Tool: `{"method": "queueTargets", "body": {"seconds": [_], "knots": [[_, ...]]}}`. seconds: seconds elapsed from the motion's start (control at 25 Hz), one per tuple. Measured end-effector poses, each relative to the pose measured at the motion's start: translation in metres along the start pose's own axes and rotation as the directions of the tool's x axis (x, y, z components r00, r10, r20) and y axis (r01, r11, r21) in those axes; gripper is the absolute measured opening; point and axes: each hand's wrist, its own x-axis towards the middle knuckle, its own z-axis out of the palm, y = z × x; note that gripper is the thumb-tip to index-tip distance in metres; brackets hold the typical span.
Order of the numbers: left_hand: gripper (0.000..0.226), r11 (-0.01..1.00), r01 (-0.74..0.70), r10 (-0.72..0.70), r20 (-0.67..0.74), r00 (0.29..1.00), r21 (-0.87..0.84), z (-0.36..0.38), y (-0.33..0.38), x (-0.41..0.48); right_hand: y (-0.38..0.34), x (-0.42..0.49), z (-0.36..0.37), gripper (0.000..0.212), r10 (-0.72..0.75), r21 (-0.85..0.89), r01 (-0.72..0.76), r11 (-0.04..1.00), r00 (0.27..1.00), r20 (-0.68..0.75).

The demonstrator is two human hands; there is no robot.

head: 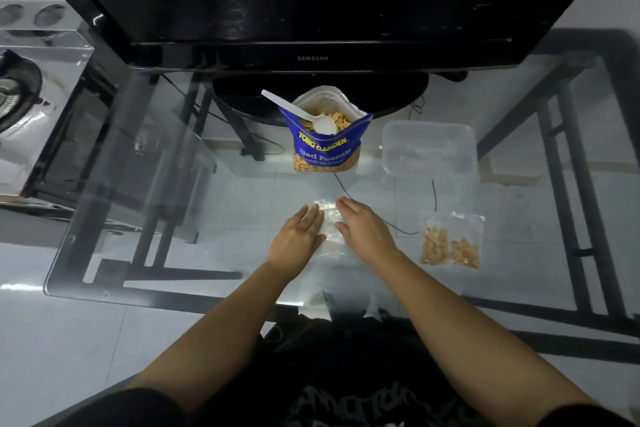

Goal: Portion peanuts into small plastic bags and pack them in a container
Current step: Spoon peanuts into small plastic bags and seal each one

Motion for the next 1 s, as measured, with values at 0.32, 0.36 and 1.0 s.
{"method": "queueTargets", "body": {"seconds": [0.32,0.36,1.0], "knots": [[0.031,0.999,-0.048,0.048,-0.032,0.998,-0.008,-0.003,-0.007,-0.001,-0.008,-0.001,0.003,0.034,0.079,0.122,-0.063,0.991,0.988,-0.131],[0.026,0.998,-0.049,0.048,-0.030,0.998,-0.039,-0.002,-0.007,0.000,-0.010,0.000,0.003,0.033,0.110,0.177,-0.085,0.981,0.984,-0.138],[0.050,0.633,0.444,-0.413,0.209,0.887,-0.634,-0.026,0.006,0.007,-0.012,0.001,-0.001,0.008,0.135,0.320,-0.087,0.944,0.982,-0.133]]}}
